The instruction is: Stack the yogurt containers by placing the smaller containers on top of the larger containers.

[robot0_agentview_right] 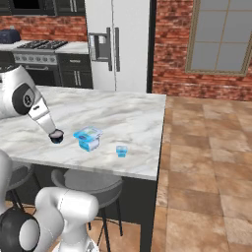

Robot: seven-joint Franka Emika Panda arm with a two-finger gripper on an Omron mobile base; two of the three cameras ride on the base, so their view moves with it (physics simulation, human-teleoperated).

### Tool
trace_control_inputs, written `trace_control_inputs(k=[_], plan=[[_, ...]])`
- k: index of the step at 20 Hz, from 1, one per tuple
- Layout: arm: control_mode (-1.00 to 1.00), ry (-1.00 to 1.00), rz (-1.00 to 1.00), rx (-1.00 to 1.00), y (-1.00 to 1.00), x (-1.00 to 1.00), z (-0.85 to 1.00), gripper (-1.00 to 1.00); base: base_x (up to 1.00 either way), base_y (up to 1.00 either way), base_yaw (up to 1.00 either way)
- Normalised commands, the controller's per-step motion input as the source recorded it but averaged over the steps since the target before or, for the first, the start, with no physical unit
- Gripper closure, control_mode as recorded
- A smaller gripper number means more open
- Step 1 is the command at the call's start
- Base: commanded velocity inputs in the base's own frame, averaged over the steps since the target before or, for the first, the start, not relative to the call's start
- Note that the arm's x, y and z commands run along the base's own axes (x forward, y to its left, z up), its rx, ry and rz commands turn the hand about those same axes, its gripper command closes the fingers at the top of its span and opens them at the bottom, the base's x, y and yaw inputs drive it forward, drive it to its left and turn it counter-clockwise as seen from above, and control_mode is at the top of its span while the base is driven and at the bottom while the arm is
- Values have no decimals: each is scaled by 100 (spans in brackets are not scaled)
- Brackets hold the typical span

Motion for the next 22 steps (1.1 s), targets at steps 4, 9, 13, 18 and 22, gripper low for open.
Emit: trace_control_inputs(k=[4, 9, 13, 18, 22], plan=[[-100, -12, -24, 24, 21, -21, -14, -100, 0, 0, 0], [-100, -23, -21, 24, 21, -24, -16, -100, 0, 0, 0], [-100, -26, -15, 8, 31, -11, -12, -100, 0, 0, 0], [-100, -17, -15, 0, 33, 0, -3, -100, 0, 0, 0], [-100, -7, -22, 0, 21, 0, 0, -100, 0, 0, 0]])
